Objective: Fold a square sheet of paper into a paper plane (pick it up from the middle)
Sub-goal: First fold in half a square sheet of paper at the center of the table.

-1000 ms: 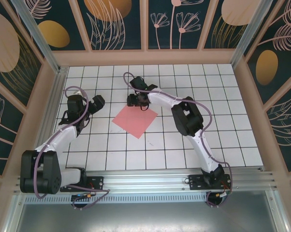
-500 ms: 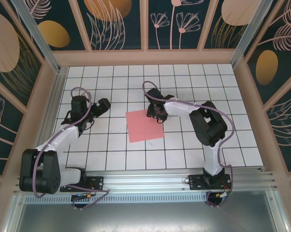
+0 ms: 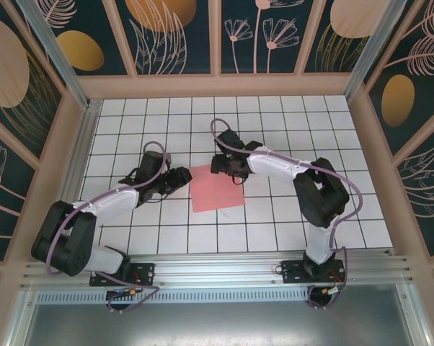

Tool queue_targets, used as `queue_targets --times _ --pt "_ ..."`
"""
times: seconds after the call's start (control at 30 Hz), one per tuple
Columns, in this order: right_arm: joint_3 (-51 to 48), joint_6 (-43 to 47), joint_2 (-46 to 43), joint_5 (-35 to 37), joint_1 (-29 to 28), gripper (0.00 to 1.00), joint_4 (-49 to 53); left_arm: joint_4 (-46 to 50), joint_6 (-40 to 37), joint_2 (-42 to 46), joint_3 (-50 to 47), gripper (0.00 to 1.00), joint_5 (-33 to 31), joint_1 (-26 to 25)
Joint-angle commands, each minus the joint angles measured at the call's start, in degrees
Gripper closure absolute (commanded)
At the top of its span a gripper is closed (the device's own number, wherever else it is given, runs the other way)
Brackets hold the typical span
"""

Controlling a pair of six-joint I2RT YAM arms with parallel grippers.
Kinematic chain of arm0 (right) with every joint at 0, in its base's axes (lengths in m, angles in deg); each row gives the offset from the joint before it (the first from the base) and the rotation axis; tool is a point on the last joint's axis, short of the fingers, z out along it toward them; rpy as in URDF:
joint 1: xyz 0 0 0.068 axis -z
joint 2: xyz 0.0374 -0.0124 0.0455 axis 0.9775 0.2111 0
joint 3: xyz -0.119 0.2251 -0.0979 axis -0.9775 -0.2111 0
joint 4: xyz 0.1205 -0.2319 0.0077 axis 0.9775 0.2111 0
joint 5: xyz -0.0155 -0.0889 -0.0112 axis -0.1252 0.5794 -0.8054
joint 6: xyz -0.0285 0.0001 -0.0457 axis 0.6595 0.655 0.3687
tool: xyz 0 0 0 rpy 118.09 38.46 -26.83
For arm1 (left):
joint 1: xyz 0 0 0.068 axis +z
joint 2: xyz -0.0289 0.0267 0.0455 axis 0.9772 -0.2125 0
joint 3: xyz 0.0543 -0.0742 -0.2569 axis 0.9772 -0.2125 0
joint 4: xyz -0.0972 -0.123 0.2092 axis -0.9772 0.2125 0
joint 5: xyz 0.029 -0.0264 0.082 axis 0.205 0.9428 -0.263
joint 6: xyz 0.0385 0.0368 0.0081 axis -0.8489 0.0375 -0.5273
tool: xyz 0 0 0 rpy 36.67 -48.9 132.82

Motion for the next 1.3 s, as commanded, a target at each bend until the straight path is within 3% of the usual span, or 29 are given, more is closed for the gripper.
queue_targets --times 0.0,0.13,0.47,0.73,1.27 --pt "1.7 3.8 2.9 -2.1 -0.2 0.17 3.2 -1.3 4.5 -1.8 0.7 0.57 -0.5 -0.4" --pt "2.4 5.3 4.6 -3.1 -0.1 0.15 2.9 -0.9 3.7 -5.6 2.0 0.68 0.7 -1.2" --pt "2.7 5.0 5.7 -1.9 -0.1 0.14 3.7 3.4 0.7 -13.6 7.6 0.82 -1.2 -3.2" --pt "2.6 5.6 4.2 -0.2 -0.1 0.13 4.7 5.2 -0.1 -16.3 8.2 0.87 -2.7 -3.4" --pt "0.4 7.3 7.7 -10.9 -0.7 0.12 0.0 4.9 -0.4 -21.3 7.8 0.96 -3.1 -3.5"
